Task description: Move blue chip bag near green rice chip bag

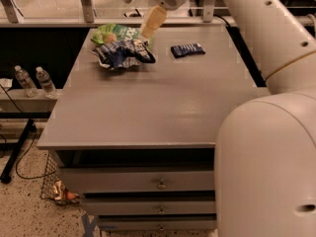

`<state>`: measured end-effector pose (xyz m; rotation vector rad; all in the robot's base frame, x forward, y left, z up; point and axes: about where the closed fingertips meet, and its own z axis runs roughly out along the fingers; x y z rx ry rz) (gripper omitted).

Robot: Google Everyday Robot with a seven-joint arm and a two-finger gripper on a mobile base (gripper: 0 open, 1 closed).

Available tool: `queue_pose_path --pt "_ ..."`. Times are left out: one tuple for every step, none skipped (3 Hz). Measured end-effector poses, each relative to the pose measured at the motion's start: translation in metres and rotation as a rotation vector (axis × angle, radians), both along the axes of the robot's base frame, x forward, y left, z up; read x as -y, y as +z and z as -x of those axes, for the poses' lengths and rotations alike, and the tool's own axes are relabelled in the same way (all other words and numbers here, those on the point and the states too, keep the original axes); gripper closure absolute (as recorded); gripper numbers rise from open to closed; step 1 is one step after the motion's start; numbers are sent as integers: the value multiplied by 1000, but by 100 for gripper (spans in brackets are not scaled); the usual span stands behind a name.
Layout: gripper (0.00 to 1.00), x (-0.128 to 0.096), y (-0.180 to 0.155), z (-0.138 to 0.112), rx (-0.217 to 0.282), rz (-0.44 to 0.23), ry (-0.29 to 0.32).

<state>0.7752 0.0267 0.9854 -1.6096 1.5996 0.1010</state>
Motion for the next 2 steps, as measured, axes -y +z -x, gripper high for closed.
queue_pose_path --pt "0 68 18 25 6 -30 -51" --pt "0 93 16 28 3 -31 -84"
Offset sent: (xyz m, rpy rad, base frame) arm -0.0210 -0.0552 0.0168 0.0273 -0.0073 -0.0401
